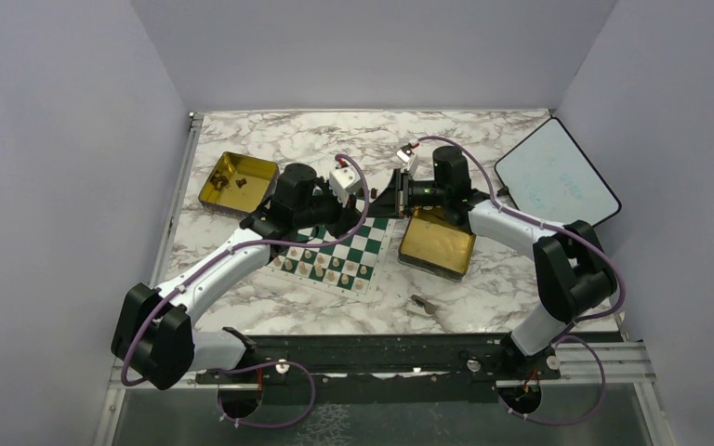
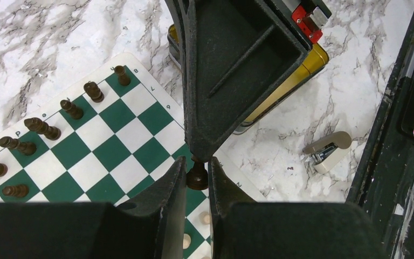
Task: Set up the chess pieces on the board
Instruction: Place the chess piece on the chessboard.
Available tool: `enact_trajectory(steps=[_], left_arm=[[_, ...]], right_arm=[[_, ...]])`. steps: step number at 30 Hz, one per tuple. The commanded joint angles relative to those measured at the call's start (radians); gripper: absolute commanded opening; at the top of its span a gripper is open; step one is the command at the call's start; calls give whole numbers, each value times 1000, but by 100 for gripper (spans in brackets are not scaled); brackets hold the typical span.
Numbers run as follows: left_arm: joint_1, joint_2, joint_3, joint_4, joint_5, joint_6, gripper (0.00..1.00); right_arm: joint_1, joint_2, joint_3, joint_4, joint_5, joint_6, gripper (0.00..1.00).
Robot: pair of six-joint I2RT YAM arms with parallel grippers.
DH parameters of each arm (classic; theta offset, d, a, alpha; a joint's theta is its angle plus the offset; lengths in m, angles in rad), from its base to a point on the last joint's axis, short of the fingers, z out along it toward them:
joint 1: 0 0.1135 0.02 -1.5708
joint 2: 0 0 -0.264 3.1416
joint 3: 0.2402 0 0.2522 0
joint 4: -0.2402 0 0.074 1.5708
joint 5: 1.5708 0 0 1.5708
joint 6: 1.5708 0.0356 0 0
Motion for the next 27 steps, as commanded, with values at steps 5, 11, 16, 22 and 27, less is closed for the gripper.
enact_trajectory(steps=[5, 11, 16, 22, 27], left_arm=[[-4, -24, -4, 32, -71, 25, 11], [-4, -16, 5, 2, -93, 26, 25], [-4, -3, 16, -47, -127, 19, 34], [-4, -12, 13, -63, -140, 4, 43], [-4, -21, 19, -106, -192, -25, 55]], right_arm=[[12, 16, -3, 21, -23, 14, 10], [13, 29, -12, 66, 7, 44, 11], [4, 60, 2, 83, 44, 51, 11], [-16, 86, 21, 93, 84, 51, 11], [-33, 102, 71, -9, 152, -38, 11]])
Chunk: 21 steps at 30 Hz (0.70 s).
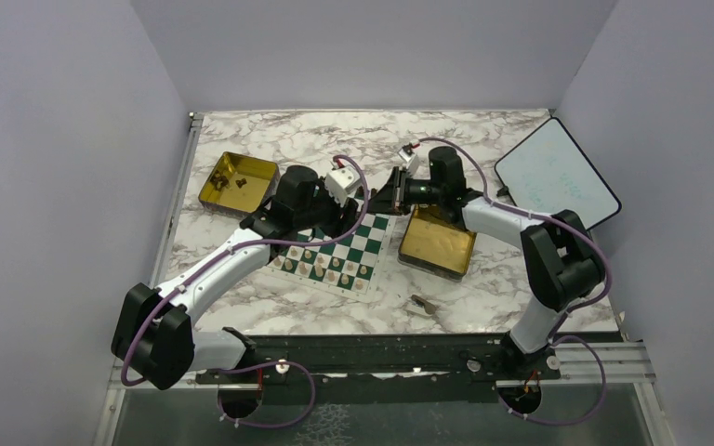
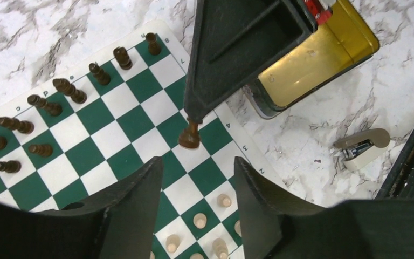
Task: Set up the chess pieces on the board
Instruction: Place the chess piece on the chessboard.
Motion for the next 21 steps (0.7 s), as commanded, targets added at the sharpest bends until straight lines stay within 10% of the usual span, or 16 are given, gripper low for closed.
enact_trajectory(steps=[1, 9, 12, 21], left_arm=[[-3, -23, 21, -57, -76, -38, 57], [-4, -103, 0, -105, -121, -70, 74], [-4, -147, -16, -116, -145, -77, 99], [-4, -291, -77, -138, -307, -65, 99]], right_arm=[[-17, 20, 78, -96, 109, -100, 11], [-19, 34, 196, -395, 372, -338, 11], [-18, 54, 242, -476, 458, -395, 11], [10, 88, 305, -560, 636, -486, 10]])
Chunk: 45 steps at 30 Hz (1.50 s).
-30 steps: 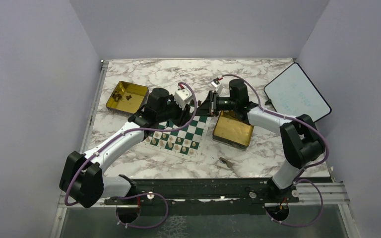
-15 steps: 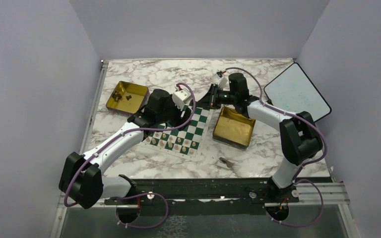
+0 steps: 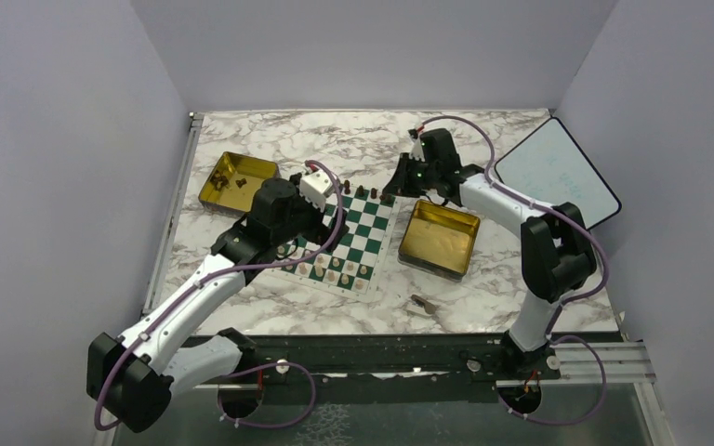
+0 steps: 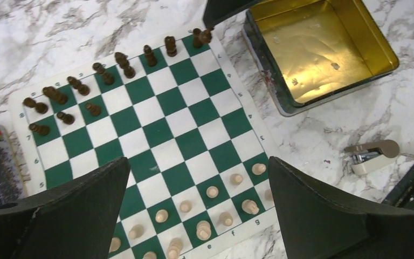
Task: Set up the chess pieces on the board
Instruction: Place the chess piece on the chessboard.
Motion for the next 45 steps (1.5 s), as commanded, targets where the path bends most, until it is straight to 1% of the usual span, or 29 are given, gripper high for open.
enact_trajectory(steps=[1, 5, 10, 17, 24, 38, 45], left_arm=[[-4, -86, -35, -29, -187, 1, 99], [-4, -156, -48, -31, -336, 8, 99], [-4, -222, -58, -19, -400, 18, 99], [-4, -259, -68, -3, -414, 20, 99], [-4, -263, -69, 1, -422, 24, 99], [-4, -262, -72, 3, -429, 26, 99], [-4, -261, -72, 3, -428, 28, 99]], right_arm=[[28, 23, 30, -65, 154, -85, 10], [52, 54, 33, -63, 220, -107, 10], [76, 106, 49, -56, 258, -104, 10], [110, 149, 87, -74, 365, -126, 10], [125, 165, 98, -92, 414, -138, 10], [130, 206, 117, -127, 388, -124, 12], [140, 218, 122, -130, 402, -127, 17]])
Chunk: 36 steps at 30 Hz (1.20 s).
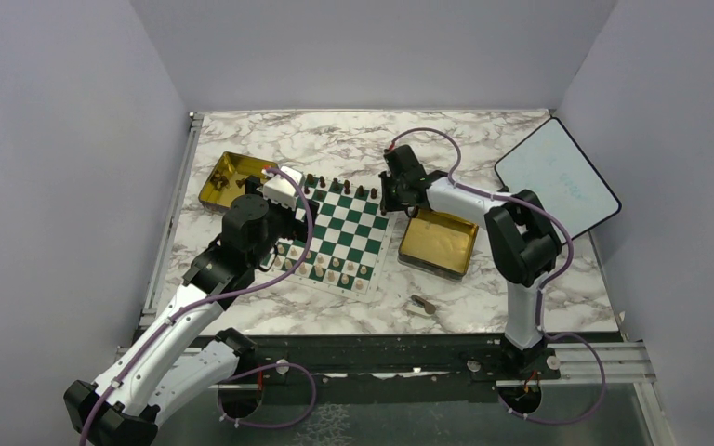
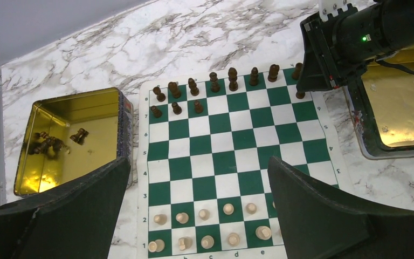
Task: Set up the chess pieces on the board
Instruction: Place the chess piece on the chessboard.
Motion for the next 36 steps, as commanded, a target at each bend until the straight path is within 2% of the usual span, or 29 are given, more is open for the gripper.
enact_trajectory(steps=[1, 7, 14, 21, 30, 36], left_arm=[[-4, -9, -11, 25, -22, 7, 99], [-4, -11, -11, 25, -22, 8, 99], [-3, -4, -10, 25, -18, 8, 99], [-3, 5, -11, 24, -25, 4, 99], [-4, 60, -5, 12, -91, -59, 99], [-1, 169, 59, -61, -86, -132, 99]], right_arm=[[11, 25, 24, -22, 29, 0, 19], [16, 35, 43, -38, 35, 0, 28], [21, 38, 73, -56, 28, 1, 32], [21, 16, 102, -95, 31, 1, 41], [20, -111, 82, -126, 40, 11, 55], [21, -251, -11, -67, -18, -5, 57]])
